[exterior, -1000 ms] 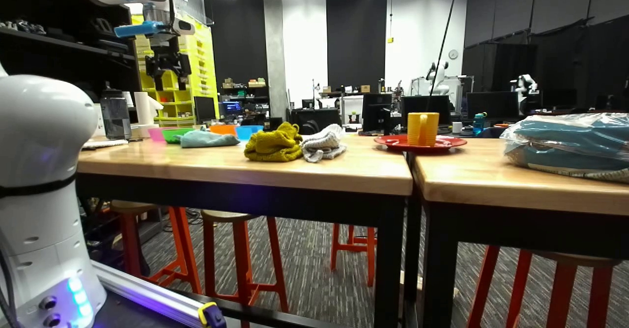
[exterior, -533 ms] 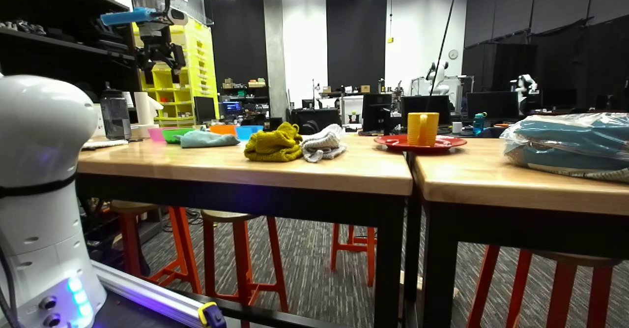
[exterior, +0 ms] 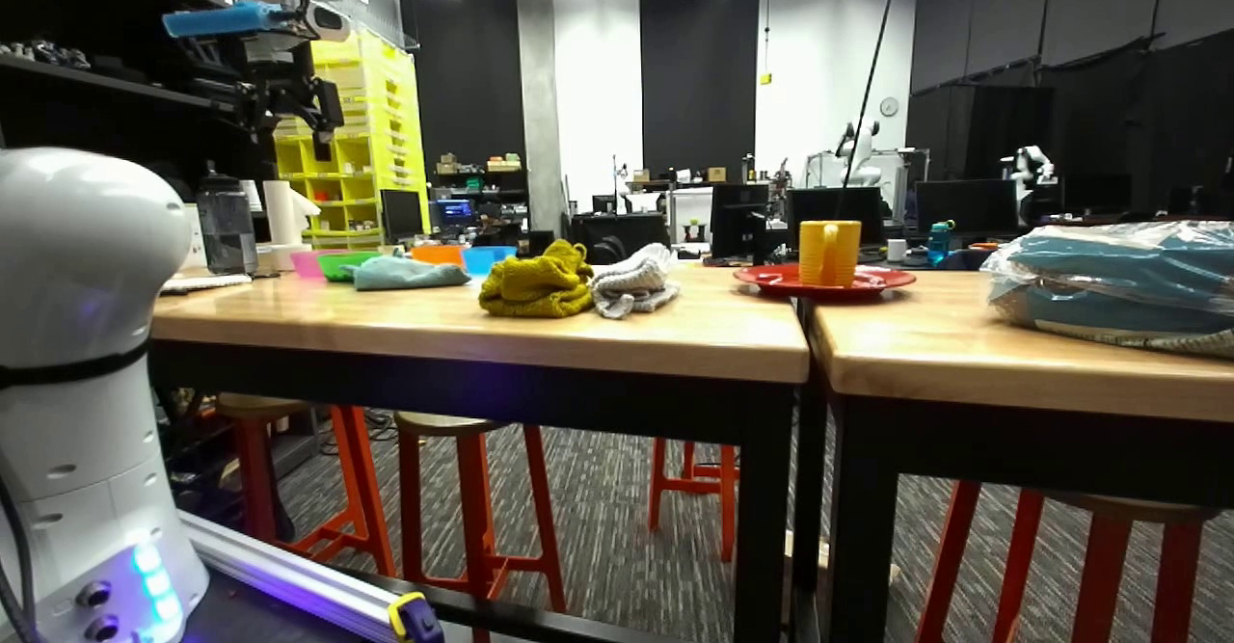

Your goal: Fold the blue towel

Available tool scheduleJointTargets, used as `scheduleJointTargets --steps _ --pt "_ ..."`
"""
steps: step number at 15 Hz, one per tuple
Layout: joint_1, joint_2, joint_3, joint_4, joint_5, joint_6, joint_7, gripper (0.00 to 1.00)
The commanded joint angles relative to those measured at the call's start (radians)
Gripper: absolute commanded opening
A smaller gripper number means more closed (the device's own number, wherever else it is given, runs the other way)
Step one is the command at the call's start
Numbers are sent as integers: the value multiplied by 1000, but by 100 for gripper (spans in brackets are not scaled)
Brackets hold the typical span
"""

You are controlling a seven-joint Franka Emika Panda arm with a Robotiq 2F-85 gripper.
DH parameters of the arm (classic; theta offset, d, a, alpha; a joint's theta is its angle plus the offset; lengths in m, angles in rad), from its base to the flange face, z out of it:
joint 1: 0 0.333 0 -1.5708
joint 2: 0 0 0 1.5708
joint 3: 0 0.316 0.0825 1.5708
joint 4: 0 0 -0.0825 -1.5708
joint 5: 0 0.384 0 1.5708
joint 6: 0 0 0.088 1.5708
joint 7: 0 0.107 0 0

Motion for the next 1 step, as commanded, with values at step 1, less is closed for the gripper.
scheduleJointTargets --steps 1 --pt "4 -69 -9 -40 21 -17 -14 100"
